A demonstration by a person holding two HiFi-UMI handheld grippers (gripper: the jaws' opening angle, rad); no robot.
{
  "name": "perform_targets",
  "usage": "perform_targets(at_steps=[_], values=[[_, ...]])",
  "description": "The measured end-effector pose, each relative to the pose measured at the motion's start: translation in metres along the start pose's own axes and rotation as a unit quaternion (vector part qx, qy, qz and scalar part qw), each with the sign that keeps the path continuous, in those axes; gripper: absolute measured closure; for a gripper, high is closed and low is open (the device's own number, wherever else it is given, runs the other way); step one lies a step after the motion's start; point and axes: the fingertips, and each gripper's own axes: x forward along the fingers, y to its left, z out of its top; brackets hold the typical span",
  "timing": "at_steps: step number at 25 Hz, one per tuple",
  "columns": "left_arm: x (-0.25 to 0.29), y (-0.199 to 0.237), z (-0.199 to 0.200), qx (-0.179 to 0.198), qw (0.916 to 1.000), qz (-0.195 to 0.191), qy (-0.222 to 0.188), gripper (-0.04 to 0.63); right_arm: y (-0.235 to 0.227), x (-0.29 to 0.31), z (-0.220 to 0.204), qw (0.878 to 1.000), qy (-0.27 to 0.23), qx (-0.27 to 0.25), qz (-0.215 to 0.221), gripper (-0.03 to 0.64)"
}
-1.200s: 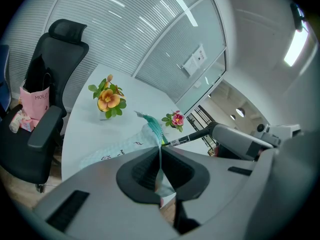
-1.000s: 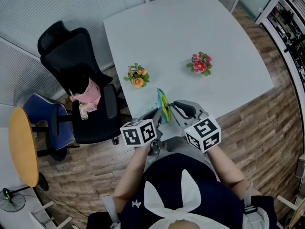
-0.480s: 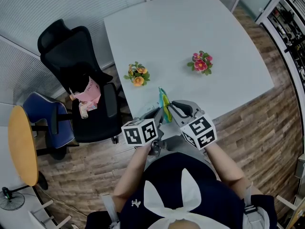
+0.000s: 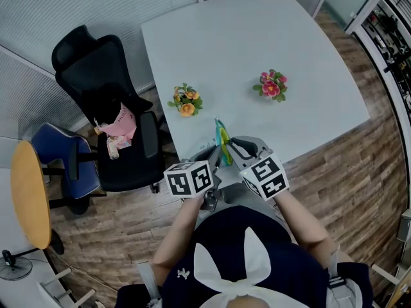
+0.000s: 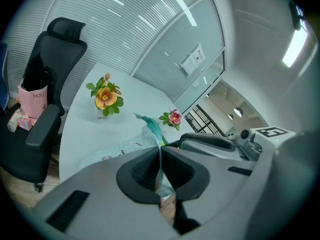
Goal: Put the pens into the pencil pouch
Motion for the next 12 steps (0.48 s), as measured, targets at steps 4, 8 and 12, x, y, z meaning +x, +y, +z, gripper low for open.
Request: perform_targets(at_steps=[4,8,12], values=[[0.0001,-0.0013,-0.0005,-0.001,1.0000,0.000,0.000,0.566,0.0005,0.0032,-0.0026,1.000,0.005,-0.004,0.001,0.551],[0.0012,-0.0027,-0.0018,0.001,1.0000,-0.001,0.001,0.566,0.0005,0.0072,-0.0069,1.000,0.012,-0.011,0.001,0.549],[0.0011,-0.0032,-0.0009,0.001,1.0000,0.000,0.000,0.566,-0.0005,0.0104,-0.0104,1.000,0.019,-0.015,0.002,0.549]])
